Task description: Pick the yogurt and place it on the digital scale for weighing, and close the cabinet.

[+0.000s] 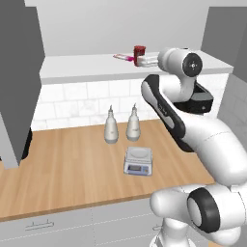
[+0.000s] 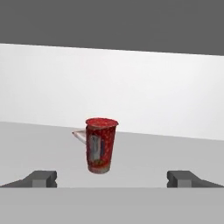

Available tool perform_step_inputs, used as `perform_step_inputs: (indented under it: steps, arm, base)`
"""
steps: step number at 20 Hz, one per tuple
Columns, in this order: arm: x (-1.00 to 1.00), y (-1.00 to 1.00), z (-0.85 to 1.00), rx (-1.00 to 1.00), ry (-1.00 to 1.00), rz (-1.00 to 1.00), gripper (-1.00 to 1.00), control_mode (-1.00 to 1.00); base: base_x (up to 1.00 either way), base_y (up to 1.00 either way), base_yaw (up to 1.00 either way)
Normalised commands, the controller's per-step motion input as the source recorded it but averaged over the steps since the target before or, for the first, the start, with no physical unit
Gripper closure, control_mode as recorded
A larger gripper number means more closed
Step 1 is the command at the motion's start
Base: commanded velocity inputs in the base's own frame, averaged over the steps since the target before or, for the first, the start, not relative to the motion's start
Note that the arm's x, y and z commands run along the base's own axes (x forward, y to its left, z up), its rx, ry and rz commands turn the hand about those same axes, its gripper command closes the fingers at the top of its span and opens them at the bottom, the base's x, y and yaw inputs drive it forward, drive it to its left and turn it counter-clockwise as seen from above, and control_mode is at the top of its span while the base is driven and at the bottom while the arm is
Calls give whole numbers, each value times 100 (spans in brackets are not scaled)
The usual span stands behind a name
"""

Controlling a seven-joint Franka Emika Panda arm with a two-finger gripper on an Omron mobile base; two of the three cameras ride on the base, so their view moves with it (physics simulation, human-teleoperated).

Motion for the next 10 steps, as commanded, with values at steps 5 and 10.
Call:
perform_step_inputs:
  steps: [5,10]
  arm:
    - [44,26,-2,1,0,0,-100,-100]
    - [42,14,-3,4,0,0,-100,-100]
  base:
    - [0,0,0]
    - [0,0,0]
